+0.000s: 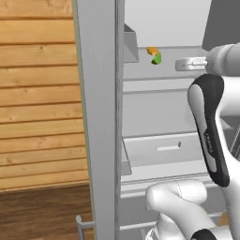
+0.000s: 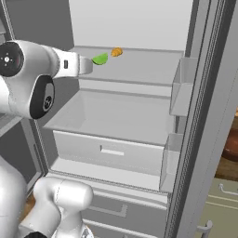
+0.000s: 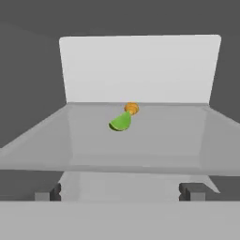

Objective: Grab a lemon wedge from the fridge and one ice cube from the ice bowl, and put them in the glass of lemonade.

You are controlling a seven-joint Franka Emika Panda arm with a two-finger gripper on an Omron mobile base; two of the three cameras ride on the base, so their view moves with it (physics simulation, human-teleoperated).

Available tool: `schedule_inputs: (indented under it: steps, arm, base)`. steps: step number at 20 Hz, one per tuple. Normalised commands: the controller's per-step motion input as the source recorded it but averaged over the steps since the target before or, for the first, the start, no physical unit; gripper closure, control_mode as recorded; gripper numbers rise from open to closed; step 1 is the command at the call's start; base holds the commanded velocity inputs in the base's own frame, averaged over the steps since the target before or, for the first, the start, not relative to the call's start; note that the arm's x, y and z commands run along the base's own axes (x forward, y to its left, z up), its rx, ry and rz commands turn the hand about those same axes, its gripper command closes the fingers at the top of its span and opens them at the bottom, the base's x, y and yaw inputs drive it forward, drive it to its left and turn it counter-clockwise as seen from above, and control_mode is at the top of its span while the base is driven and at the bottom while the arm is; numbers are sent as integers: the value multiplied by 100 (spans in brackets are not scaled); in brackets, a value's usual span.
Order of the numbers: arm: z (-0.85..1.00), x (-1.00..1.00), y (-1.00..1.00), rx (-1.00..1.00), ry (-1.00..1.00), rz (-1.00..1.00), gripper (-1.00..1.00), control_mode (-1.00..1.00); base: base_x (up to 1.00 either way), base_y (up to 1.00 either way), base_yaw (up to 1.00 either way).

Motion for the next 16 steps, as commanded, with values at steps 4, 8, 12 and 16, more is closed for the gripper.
schedule_inputs:
  steps: [4, 8, 12, 16]
  arm:
    - [-5, 49, 27, -14, 22, 0, -100, -100]
    - [-31, 51, 0, -2, 7, 0, -100, -100]
    - [-6, 70, 15, 0, 16, -2, -100, -100]
    - [-5, 57, 3, 2, 6, -10, -100, -100]
  base:
    - [0, 0, 0]
    - [0, 0, 0]
    - [0, 0, 0]
    - [0, 0, 0]
